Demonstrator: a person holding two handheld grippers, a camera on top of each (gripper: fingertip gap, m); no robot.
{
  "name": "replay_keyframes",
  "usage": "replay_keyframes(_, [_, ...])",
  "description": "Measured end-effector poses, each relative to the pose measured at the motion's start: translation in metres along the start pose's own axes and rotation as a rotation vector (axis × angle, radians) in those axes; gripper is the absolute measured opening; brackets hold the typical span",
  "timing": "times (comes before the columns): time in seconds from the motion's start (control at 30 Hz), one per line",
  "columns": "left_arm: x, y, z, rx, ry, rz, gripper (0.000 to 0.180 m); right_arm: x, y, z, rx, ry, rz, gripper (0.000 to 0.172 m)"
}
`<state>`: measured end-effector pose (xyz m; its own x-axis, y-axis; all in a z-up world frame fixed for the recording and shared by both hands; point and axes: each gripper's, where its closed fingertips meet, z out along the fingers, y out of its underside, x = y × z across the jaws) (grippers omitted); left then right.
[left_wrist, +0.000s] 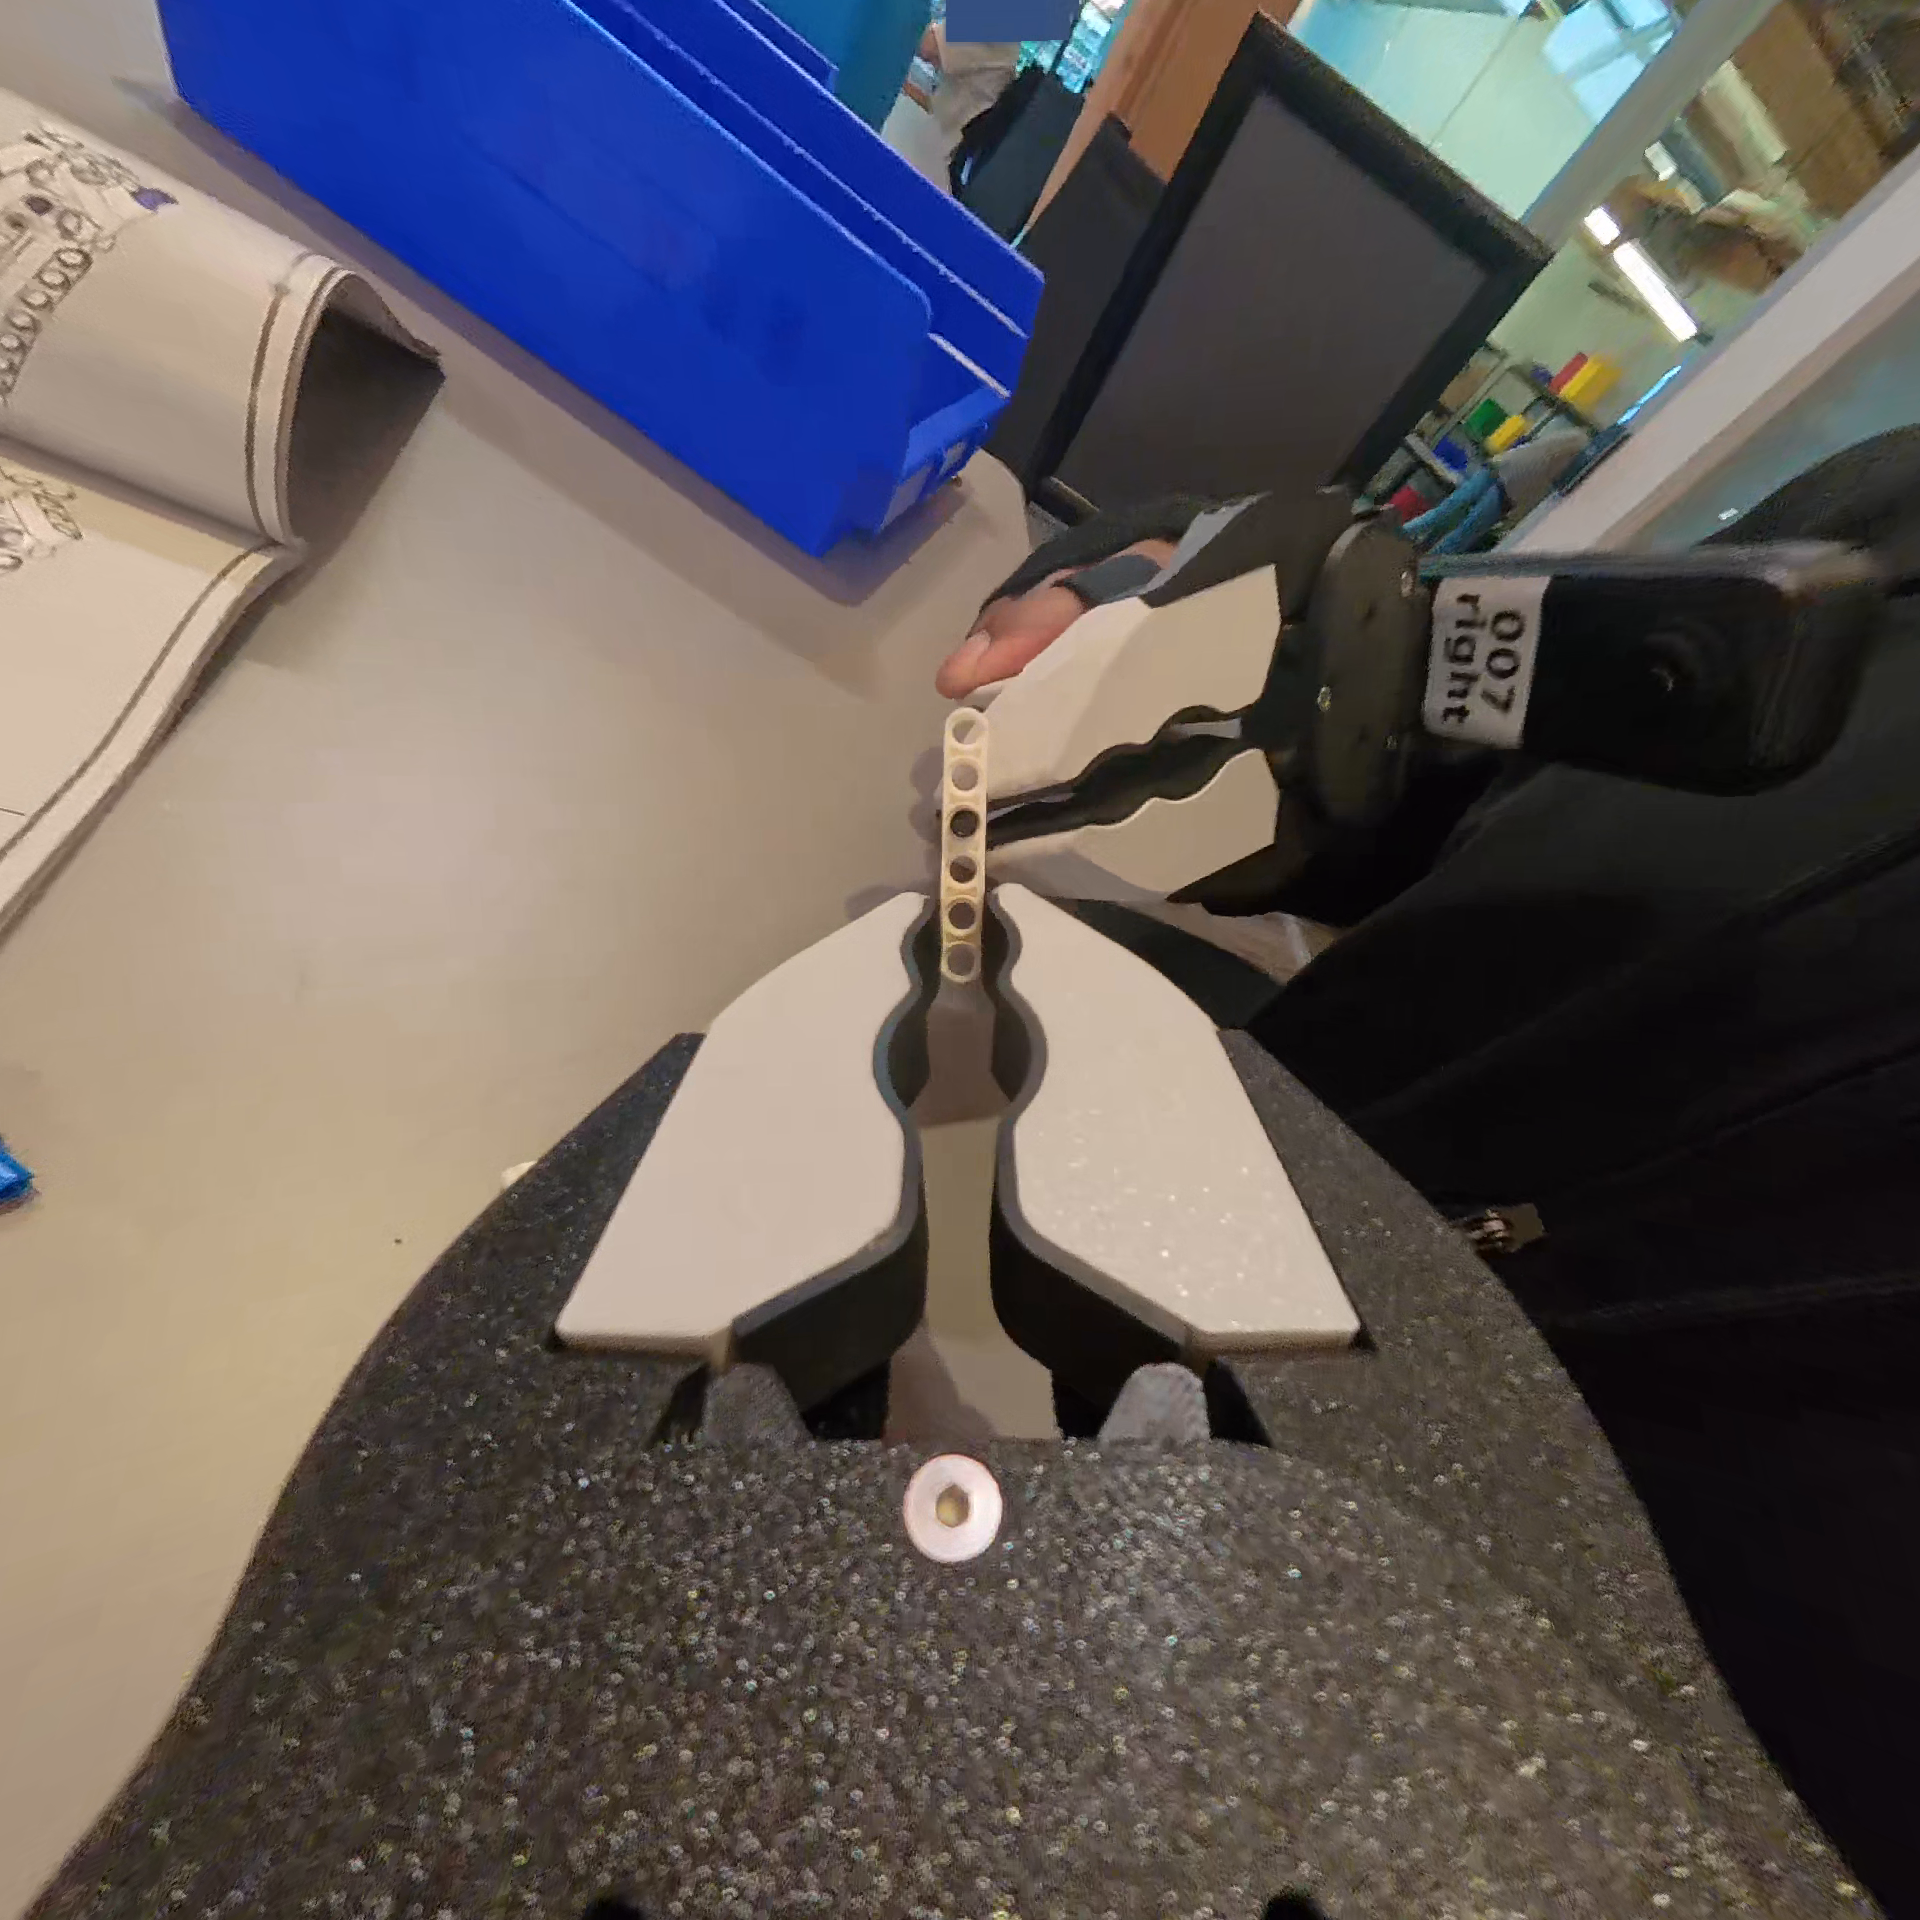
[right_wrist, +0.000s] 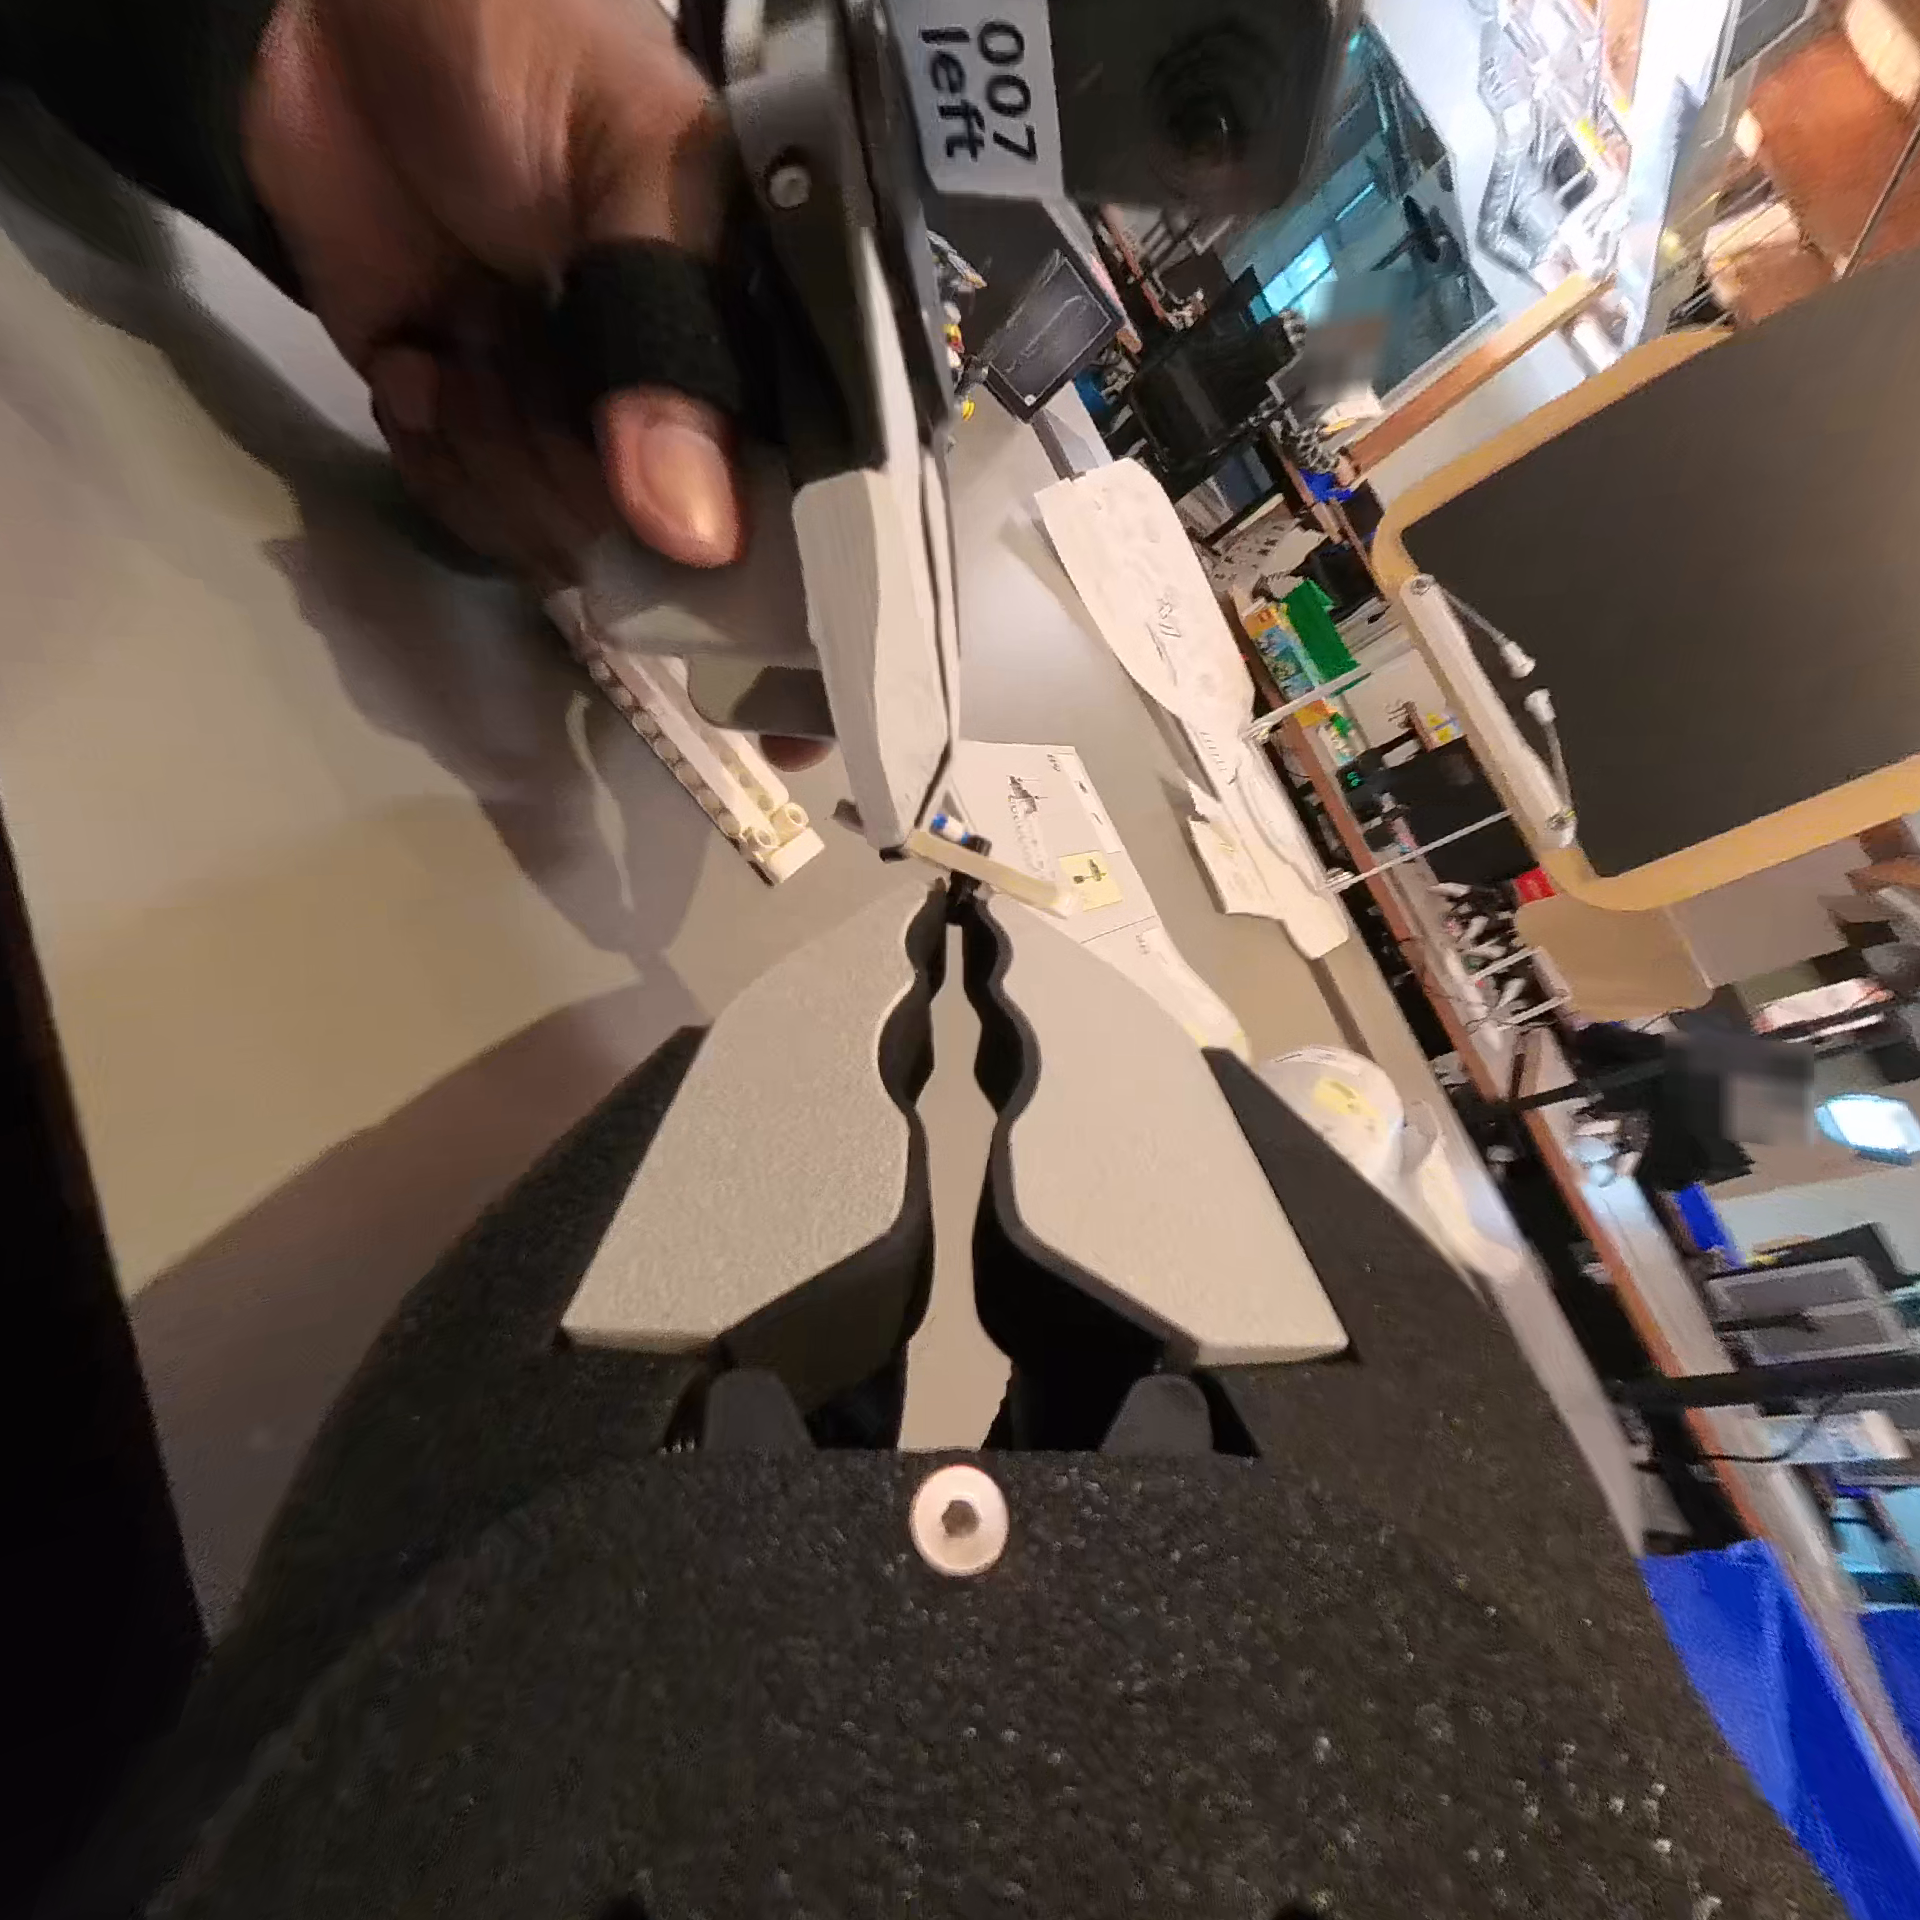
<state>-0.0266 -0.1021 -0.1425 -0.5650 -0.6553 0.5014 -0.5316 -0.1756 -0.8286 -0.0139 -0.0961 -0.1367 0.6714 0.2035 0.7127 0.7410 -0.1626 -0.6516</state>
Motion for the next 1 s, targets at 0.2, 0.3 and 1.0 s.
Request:
replay_keyframes(0.2, [-0.005, 0.0, 0.0, -0.039, -0.077, 0.074, 0.013, -0.001, 0.001, 0.003, 0.015, -0.063, 0.118, 0.004])
replay_keyframes(0.3, [-0.003, -0.002, 0.002, -0.054, -0.064, 0.113, 0.017, -0.004, -0.001, 0.005, 0.014, -0.107, 0.109, 0.004])
replay_keyframes(1.0, [0.002, -0.039, -0.001, 0.314, -0.169, 0.012, 0.009, 0.025, -0.012, 0.0, 0.159, 0.104, 0.565, 0.004])
